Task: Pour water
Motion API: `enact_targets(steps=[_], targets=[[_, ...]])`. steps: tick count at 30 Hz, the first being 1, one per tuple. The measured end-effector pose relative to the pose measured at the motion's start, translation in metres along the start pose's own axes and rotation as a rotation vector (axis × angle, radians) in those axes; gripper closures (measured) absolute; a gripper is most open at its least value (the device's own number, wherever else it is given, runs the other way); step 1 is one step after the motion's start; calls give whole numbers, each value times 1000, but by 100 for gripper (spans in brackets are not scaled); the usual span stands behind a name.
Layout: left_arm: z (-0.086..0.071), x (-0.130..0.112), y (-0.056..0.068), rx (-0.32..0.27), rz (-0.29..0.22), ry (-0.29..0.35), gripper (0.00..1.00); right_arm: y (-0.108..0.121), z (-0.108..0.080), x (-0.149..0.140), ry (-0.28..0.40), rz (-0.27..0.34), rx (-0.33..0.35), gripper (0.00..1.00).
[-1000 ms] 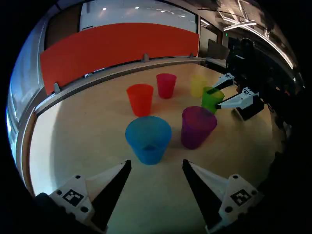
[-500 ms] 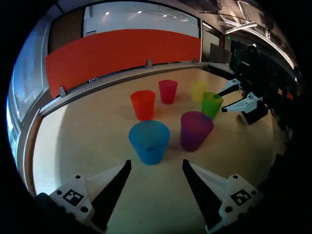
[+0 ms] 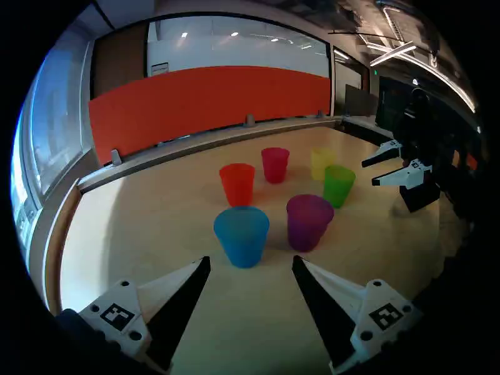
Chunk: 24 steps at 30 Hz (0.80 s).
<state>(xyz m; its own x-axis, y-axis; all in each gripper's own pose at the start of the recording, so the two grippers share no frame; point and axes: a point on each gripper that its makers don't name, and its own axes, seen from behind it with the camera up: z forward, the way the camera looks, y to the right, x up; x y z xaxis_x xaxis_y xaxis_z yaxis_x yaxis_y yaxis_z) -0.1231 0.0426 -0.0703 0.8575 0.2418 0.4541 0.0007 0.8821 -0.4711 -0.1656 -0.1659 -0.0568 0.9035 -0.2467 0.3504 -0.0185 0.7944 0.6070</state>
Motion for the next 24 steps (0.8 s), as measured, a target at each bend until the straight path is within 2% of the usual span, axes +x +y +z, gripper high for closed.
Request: enact_targets(steps=[5, 9, 18, 24], targets=[[-9, 8, 1, 34, -15, 51, 3, -2, -15, 4, 43, 39, -37, 0], [-13, 19, -2, 75, -29, 106, 2, 5, -26, 11, 83, 63, -84, 0], [-27, 58, -8, 156, -56, 266, 2, 31, -50, 50, 217, 93, -217, 0], [-42, 84, -22, 259, -77, 375, 3, 57, -63, 76, 315, 77, -348, 0]])
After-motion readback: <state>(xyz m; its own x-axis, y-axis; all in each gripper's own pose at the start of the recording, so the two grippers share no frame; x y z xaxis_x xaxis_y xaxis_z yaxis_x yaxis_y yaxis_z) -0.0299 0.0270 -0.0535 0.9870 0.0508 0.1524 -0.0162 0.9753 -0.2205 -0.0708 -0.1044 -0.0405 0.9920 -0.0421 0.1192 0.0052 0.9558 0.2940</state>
